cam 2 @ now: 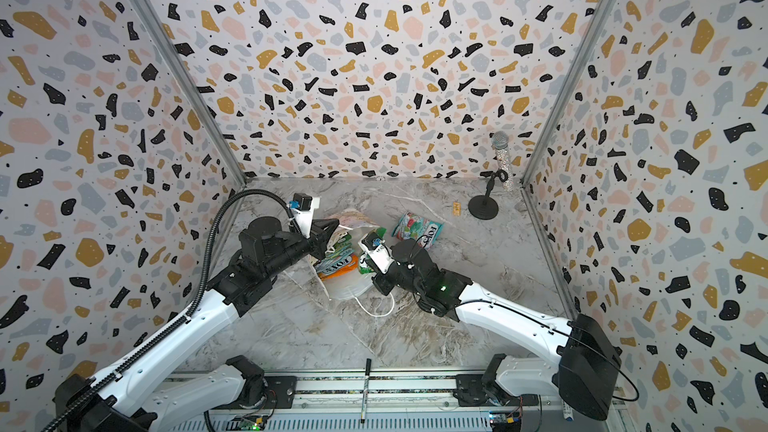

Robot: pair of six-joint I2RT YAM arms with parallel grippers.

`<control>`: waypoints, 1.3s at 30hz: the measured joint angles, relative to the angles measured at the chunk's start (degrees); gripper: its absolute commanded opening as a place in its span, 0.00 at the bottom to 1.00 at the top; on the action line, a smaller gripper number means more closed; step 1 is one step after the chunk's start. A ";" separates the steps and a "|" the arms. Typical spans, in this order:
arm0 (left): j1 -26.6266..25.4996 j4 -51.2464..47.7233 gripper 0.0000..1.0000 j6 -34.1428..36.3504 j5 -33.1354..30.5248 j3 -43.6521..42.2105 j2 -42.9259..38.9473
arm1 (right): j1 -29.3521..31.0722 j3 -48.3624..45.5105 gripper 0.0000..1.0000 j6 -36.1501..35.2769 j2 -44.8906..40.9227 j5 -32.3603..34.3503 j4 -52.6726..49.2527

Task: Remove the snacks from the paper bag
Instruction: 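Carry the green packet away from the bag and lower it beside the teal packet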

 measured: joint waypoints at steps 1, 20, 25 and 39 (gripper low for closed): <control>0.00 0.00 0.00 0.00 0.00 0.00 0.00 | 0.17 0.42 0.00 -0.13 -0.61 -0.07 -0.68; -0.48 -0.07 0.00 0.04 -0.04 0.00 0.46 | 0.33 6.12 0.00 -1.70 -10.75 6.84 -8.24; -0.79 -0.07 0.00 0.07 -0.04 0.00 0.59 | -2.40 7.08 0.00 -1.42 -12.81 9.99 -11.41; -1.22 -0.52 0.00 0.09 -0.07 0.00 0.59 | -28.09 1.97 0.00 1.79 -17.40 2.95 -16.50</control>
